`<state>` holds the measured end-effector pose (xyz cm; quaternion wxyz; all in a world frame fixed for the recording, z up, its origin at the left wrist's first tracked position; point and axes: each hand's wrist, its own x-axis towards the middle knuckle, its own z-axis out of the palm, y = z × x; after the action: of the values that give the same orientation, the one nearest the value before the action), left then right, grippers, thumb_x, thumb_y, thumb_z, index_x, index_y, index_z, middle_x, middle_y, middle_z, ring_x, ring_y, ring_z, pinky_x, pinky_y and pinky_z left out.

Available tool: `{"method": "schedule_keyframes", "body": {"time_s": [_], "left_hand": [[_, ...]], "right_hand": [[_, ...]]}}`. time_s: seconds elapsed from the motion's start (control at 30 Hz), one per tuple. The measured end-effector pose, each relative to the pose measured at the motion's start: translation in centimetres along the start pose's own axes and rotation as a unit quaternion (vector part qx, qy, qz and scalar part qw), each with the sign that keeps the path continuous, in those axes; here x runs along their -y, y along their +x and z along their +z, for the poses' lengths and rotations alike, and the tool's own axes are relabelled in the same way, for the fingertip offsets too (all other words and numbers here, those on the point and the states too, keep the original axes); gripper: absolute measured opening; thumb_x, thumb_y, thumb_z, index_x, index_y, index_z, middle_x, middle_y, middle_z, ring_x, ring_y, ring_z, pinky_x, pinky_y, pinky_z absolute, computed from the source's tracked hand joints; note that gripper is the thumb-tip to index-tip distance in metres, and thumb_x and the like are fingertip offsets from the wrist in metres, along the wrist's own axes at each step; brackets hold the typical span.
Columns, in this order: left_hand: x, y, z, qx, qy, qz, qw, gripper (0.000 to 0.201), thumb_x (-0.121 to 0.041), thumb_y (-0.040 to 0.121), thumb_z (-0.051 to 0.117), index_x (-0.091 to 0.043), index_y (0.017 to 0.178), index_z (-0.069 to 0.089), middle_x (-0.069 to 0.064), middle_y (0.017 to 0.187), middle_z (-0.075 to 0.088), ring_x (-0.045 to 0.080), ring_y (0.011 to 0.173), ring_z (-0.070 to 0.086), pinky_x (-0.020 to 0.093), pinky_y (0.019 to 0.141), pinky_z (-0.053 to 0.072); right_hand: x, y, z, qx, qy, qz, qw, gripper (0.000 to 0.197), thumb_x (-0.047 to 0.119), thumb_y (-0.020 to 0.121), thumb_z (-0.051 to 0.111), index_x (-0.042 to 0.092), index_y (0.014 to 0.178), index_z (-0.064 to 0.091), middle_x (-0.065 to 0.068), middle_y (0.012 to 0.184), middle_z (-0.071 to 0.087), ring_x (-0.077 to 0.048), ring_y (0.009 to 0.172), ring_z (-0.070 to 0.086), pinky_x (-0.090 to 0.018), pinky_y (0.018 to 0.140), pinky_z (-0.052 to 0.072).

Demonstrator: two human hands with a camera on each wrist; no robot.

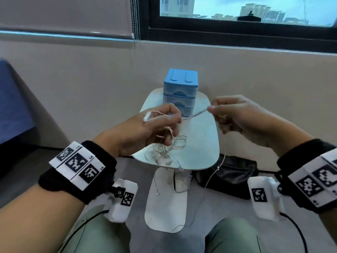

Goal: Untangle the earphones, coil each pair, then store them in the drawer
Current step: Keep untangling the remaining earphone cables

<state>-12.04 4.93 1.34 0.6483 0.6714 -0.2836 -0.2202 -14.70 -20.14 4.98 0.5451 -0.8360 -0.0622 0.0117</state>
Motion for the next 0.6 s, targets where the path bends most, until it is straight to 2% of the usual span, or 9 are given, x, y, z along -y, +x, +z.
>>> {"method": "schedule_keyframes", "body": {"time_s": [0.1, 0.2, 0.23, 0.33, 0.37, 0.43, 0.5, 0.57, 0.6], "left_hand": [[0.5, -0.1, 0.6, 0.095, 0.072, 0.001, 0.993, 0.031, -0.025, 0.082, 0.078, -0.010, 0.103, 0.061, 0.012, 0.103, 0.063, 0.019, 0.086, 0.063, 0.028, 0.082, 0.053], [0.9, -0.1, 1.3, 0.151, 0.125, -0.016, 0.980, 0.043, -0.031, 0.077, 0.079, -0.011, 0.110, 0.060, -0.005, 0.110, 0.065, 0.019, 0.097, 0.061, 0.032, 0.091, 0.049], [0.9, 0.0, 1.5, 0.147, 0.106, -0.016, 0.983, 0.047, -0.033, 0.078, 0.077, -0.010, 0.112, 0.055, -0.005, 0.110, 0.066, 0.020, 0.098, 0.062, 0.033, 0.093, 0.049], [0.8, 0.5, 1.9, 0.090, 0.009, -0.019, 0.996, 0.051, -0.038, 0.079, 0.073, -0.018, 0.105, 0.033, 0.015, 0.120, 0.067, 0.028, 0.117, 0.066, 0.044, 0.112, 0.044], [0.6, 0.6, 1.8, 0.081, -0.004, -0.022, 0.996, 0.051, -0.038, 0.080, 0.072, -0.020, 0.102, 0.030, 0.019, 0.125, 0.067, 0.028, 0.124, 0.064, 0.043, 0.114, 0.043], [-0.1, 0.6, 1.6, 0.088, 0.016, -0.015, 0.996, 0.043, -0.031, 0.084, 0.071, -0.017, 0.100, 0.034, 0.021, 0.129, 0.067, 0.021, 0.131, 0.060, 0.038, 0.113, 0.043], [-0.9, 0.7, 1.3, 0.106, 0.052, 0.003, 0.993, 0.025, -0.021, 0.091, 0.065, -0.013, 0.093, 0.042, 0.022, 0.130, 0.064, 0.015, 0.136, 0.055, 0.043, 0.115, 0.037], [-1.8, 1.0, 1.2, 0.095, 0.040, 0.029, 0.994, 0.017, -0.018, 0.093, 0.058, -0.013, 0.087, 0.044, 0.024, 0.134, 0.063, 0.016, 0.136, 0.055, 0.045, 0.115, 0.034], [-2.3, 1.2, 1.2, 0.082, 0.018, 0.048, 0.995, 0.018, -0.016, 0.094, 0.058, -0.015, 0.087, 0.042, 0.022, 0.132, 0.065, 0.022, 0.133, 0.059, 0.046, 0.113, 0.035]], "right_hand": [[2.3, 0.2, -0.9, -0.077, 0.044, -0.063, 0.994, 0.025, 0.013, 0.099, 0.059, 0.009, 0.076, 0.052, -0.001, 0.063, 0.041, -0.016, 0.057, 0.036, -0.032, 0.058, 0.031], [5.3, -0.1, -1.0, -0.097, 0.062, -0.126, 0.985, 0.030, 0.013, 0.100, 0.055, 0.013, 0.070, 0.050, 0.001, 0.060, 0.043, -0.015, 0.055, 0.036, -0.031, 0.057, 0.032], [6.2, -0.1, -0.9, -0.095, 0.049, -0.140, 0.984, 0.032, 0.012, 0.100, 0.054, 0.014, 0.069, 0.050, 0.001, 0.058, 0.041, -0.015, 0.054, 0.034, -0.030, 0.055, 0.030], [8.0, -0.2, -0.8, -0.095, -0.038, -0.169, 0.980, 0.032, 0.013, 0.100, 0.057, 0.012, 0.068, 0.056, 0.007, 0.051, 0.038, -0.013, 0.050, 0.029, -0.026, 0.049, 0.026], [8.4, -0.2, -0.8, -0.099, -0.076, -0.173, 0.977, 0.030, 0.013, 0.100, 0.057, 0.012, 0.070, 0.060, 0.010, 0.048, 0.039, -0.012, 0.048, 0.030, -0.024, 0.048, 0.028], [8.9, -0.3, -1.0, -0.112, -0.137, -0.178, 0.968, 0.026, 0.016, 0.100, 0.059, 0.011, 0.075, 0.065, 0.013, 0.045, 0.043, -0.007, 0.046, 0.034, -0.020, 0.048, 0.032], [9.2, -0.4, -1.5, -0.134, -0.184, -0.185, 0.956, 0.022, 0.019, 0.099, 0.061, 0.009, 0.081, 0.069, 0.015, 0.046, 0.048, -0.001, 0.045, 0.040, -0.019, 0.053, 0.035], [9.2, -0.4, -2.1, -0.135, -0.212, -0.181, 0.951, 0.020, 0.020, 0.098, 0.064, 0.008, 0.084, 0.072, 0.015, 0.049, 0.051, 0.001, 0.046, 0.043, -0.021, 0.057, 0.036], [9.2, -0.5, -2.2, -0.125, -0.227, -0.174, 0.950, 0.019, 0.021, 0.098, 0.064, 0.010, 0.085, 0.073, 0.014, 0.050, 0.052, 0.002, 0.046, 0.044, -0.021, 0.057, 0.035]]}}
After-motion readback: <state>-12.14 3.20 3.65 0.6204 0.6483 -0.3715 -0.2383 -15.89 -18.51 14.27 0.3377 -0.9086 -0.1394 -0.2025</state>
